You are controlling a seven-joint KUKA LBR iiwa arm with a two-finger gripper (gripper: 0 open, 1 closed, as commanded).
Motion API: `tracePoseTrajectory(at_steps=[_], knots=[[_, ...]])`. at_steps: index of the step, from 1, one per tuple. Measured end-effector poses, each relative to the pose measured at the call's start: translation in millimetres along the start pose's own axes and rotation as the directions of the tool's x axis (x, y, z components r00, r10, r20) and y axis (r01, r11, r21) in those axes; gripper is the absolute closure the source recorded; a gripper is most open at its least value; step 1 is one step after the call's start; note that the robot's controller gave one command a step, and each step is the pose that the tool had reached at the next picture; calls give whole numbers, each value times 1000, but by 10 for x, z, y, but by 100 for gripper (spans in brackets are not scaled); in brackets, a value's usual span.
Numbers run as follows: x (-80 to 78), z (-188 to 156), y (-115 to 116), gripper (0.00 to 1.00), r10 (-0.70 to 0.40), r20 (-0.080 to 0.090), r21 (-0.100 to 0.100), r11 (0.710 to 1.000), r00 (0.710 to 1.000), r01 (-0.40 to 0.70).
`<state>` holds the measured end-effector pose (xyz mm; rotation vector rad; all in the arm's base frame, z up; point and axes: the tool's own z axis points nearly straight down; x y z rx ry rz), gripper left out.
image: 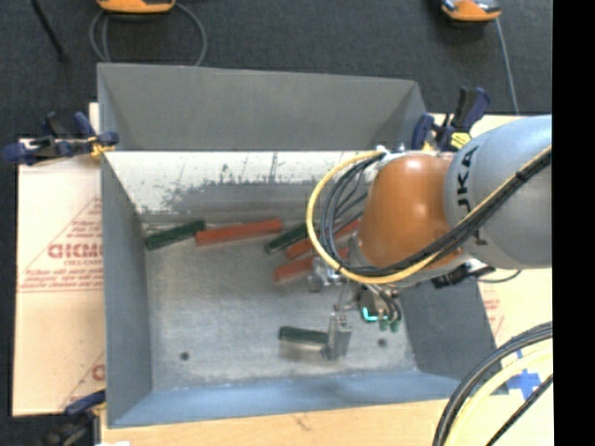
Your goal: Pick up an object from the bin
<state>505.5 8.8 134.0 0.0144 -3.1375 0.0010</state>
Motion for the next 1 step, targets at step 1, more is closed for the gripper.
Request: tracePoseTrajectory(at_steps=[1], knots=[[149,658,160,0,208,0,-2,978,978,-208]])
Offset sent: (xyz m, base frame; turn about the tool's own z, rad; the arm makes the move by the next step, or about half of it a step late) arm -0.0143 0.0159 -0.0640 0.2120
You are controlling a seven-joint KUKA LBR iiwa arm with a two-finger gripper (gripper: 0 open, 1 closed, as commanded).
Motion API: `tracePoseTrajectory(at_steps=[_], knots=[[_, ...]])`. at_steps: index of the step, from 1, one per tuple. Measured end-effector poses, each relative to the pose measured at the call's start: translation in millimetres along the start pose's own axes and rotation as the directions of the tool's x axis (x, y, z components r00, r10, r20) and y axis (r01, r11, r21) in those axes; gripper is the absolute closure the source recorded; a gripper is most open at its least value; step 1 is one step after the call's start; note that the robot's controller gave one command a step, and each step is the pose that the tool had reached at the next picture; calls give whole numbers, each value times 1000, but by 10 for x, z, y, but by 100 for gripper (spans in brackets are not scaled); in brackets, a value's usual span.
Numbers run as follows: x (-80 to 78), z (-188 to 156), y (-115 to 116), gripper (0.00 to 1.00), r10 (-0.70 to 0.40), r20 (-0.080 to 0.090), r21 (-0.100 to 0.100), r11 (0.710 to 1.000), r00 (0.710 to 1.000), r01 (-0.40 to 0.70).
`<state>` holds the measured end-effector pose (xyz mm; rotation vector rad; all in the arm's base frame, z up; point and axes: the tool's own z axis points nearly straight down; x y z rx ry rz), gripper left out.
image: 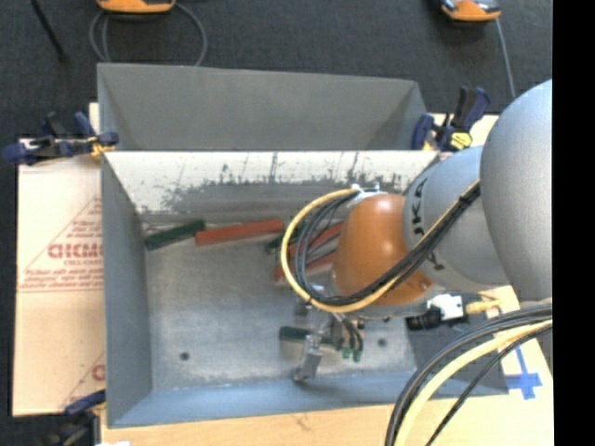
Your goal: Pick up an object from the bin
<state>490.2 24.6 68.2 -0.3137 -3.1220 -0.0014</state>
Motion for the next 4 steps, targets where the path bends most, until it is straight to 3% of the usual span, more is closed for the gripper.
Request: tracePoseTrajectory(at_steps=[1,2,3,4], knots=[[-6,-328,-99,0,112,8,-2,994,994,-112],[18,-474,-18,0,304,7,-4,953,953,-304],[194,-6,52,0,451,2,1,893,893,-451],[190,-5,39,0,450,3,1,893,893,-450]])
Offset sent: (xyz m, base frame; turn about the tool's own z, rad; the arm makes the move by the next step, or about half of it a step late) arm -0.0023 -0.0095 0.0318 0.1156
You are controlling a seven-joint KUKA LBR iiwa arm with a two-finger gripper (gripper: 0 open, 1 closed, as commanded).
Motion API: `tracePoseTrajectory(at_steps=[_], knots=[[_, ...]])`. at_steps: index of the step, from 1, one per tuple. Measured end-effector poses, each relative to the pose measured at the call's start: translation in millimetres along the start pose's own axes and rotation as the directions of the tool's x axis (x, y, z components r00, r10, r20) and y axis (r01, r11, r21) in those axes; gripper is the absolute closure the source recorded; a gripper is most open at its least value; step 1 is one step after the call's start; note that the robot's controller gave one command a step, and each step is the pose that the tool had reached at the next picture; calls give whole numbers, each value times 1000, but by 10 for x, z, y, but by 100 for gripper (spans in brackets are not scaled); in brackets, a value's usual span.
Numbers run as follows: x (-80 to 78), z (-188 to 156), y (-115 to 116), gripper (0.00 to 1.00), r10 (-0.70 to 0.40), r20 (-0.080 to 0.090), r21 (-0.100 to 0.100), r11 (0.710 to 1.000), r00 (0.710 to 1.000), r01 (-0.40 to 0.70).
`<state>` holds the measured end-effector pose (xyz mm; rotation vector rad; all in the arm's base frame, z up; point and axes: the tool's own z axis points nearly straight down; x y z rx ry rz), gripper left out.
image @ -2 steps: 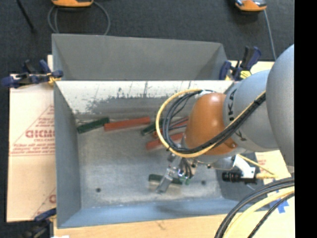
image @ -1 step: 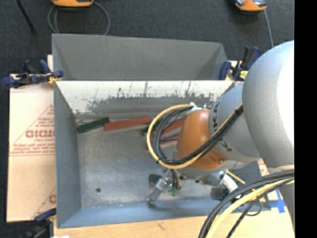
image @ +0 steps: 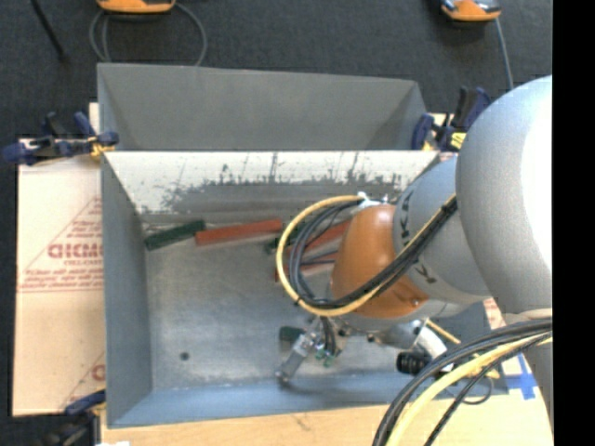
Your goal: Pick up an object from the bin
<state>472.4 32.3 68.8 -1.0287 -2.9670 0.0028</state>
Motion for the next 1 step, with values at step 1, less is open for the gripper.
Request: tracePoseTrajectory(at_steps=[1], knots=[[-1,-5,3,100,0,0,-1,1000,1000,0]])
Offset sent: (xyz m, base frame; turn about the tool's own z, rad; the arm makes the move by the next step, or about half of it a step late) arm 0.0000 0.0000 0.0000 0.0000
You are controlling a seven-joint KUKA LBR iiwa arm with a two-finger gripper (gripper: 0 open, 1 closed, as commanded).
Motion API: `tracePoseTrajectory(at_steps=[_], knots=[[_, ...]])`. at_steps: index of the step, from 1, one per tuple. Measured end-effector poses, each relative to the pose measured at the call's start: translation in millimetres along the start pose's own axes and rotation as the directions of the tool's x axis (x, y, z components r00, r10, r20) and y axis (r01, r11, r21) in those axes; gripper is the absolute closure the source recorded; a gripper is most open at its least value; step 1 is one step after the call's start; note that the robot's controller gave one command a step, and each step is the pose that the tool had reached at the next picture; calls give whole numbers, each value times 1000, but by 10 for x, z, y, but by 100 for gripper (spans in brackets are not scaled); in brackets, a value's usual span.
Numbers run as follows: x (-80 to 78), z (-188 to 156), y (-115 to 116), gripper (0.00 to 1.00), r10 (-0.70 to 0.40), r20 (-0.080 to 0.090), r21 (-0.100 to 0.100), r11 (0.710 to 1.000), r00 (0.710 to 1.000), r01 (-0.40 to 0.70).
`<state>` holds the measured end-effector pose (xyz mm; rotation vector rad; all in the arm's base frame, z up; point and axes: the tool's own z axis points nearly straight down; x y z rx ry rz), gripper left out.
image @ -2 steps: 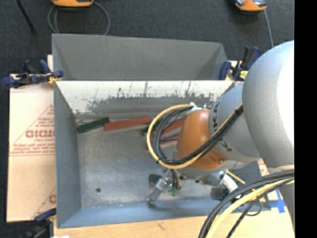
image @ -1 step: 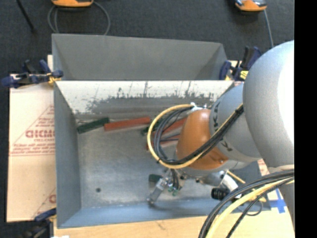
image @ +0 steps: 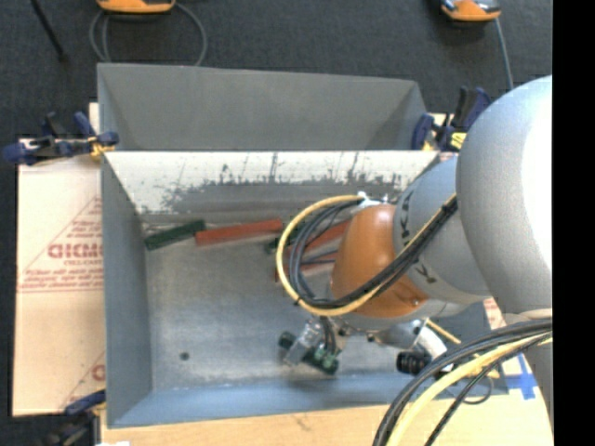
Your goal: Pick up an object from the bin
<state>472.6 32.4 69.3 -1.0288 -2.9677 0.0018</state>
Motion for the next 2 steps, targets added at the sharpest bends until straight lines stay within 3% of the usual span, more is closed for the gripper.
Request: tracePoseTrajectory(at_steps=[2], knots=[[-33,-917,2,100,-12,3,-4,1000,1000,12]])
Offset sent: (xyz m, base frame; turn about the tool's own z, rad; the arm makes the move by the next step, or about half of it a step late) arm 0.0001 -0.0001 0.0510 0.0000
